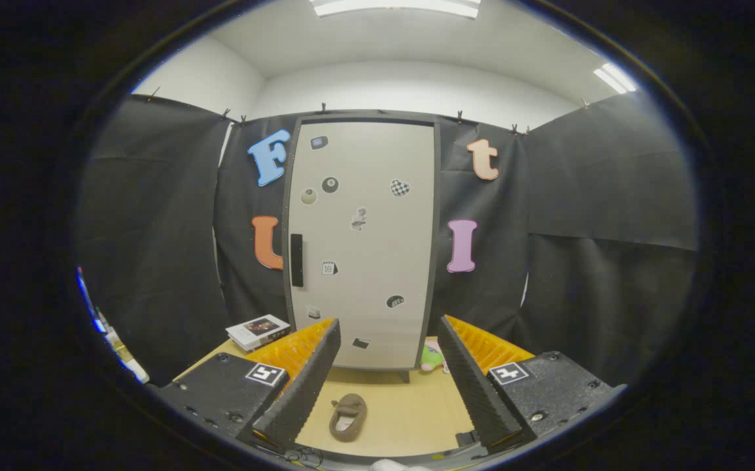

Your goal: Open the shoe cabinet door, grab the shoes and put them into the shoe cabinet, then close the shoe cabinet door.

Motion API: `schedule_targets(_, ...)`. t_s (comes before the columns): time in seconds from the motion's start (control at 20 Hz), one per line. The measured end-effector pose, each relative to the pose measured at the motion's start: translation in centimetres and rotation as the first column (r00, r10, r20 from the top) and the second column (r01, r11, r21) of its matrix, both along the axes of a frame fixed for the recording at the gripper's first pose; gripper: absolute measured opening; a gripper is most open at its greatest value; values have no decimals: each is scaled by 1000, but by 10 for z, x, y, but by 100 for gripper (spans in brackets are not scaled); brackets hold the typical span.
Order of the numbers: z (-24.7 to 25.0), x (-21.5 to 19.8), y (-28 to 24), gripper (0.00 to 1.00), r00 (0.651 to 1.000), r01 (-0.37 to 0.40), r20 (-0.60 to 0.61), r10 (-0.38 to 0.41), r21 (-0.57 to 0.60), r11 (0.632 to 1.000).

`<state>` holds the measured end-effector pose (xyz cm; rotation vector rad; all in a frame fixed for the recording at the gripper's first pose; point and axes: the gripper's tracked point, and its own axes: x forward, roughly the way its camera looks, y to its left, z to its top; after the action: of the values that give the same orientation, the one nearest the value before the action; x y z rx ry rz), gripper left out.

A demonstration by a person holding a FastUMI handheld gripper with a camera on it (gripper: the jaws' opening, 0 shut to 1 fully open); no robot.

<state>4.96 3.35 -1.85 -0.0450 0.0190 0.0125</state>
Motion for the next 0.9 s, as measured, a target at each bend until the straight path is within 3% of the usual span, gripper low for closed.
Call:
schedule_targets(0.35, -15, 81, 48, 98, 996, -91, -13, 91, 5, 996)
schedule_targets(0.9, -9, 240, 168, 98, 954, -300, -20, 300, 2, 954)
